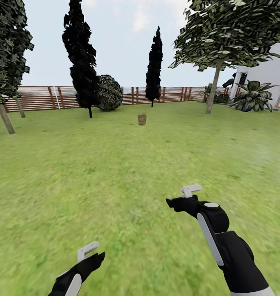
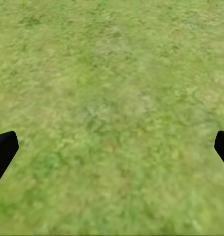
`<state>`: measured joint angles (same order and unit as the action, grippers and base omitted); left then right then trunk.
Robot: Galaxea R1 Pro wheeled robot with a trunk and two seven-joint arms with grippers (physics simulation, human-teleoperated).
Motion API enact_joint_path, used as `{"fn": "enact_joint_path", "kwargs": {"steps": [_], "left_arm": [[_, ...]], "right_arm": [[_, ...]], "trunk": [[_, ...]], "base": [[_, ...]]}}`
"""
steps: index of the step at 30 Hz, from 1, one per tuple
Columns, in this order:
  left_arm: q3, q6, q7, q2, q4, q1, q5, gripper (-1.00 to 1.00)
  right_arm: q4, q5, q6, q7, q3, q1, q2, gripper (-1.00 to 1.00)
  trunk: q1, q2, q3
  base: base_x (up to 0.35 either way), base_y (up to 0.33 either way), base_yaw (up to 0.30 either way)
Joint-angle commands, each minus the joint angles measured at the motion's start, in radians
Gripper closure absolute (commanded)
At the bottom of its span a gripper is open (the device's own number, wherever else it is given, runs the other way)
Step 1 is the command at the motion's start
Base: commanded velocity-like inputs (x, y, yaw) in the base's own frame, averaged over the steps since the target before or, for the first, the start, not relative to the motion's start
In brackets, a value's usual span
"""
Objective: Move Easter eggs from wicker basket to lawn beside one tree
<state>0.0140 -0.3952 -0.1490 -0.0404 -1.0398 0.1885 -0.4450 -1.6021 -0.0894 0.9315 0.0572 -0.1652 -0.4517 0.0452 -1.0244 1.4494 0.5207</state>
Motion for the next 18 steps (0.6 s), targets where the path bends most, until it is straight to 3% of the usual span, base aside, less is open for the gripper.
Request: {"fn": "enact_joint_path", "kwargs": {"steps": [1, 18], "left_arm": [[0.001, -0.005, -0.006, -0.001, -0.002, 0.0, -0.011, -1.0], [0.001, -0.005, -0.006, -0.001, -0.002, 0.001, -0.011, -1.0]], "right_arm": [[-0.001, -0.007, 0.004, -0.003, -0.001, -0.001, 0.001, -1.0], [-0.001, -0.007, 0.004, -0.003, 0.0, -0.001, 0.001, -1.0]], "trunk": [[-0.001, 0.001, 0.001], [-0.001, 0.001, 0.001]], "base": [[0.334, 0.0, 0.0], [0.334, 0.0, 0.0]]}}
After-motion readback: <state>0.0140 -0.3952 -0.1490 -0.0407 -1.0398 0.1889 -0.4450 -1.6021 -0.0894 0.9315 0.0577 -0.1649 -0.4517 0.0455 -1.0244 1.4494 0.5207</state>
